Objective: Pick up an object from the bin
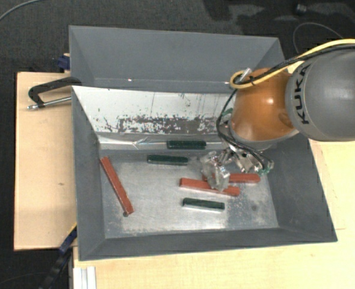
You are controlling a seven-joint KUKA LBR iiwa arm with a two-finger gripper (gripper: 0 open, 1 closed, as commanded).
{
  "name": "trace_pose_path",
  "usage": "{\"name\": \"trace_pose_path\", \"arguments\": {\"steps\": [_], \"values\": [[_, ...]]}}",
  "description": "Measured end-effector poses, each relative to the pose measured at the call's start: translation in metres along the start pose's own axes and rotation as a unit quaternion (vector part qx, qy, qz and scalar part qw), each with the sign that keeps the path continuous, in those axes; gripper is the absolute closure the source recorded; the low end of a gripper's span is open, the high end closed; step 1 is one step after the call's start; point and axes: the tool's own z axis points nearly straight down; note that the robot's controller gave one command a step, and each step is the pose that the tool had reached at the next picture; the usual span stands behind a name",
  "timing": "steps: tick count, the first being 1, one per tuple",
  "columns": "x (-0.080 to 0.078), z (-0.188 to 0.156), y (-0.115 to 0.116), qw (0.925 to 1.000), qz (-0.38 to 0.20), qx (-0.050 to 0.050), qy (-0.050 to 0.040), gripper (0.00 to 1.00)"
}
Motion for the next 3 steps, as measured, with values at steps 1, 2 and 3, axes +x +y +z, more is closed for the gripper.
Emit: {"name": "trace_pose_path", "arguments": {"steps": [1,2,3], "values": [[0.023,-0.13,0.006,0.9997,-0.023,0.002,-0.0018,1.0],[0.029,-0.068,0.034,0.9887,0.15,-0.001,0.0056,1.0],[0.029,-0.069,0.033,0.9887,0.15,0.0,0.0041,0.0]]}}
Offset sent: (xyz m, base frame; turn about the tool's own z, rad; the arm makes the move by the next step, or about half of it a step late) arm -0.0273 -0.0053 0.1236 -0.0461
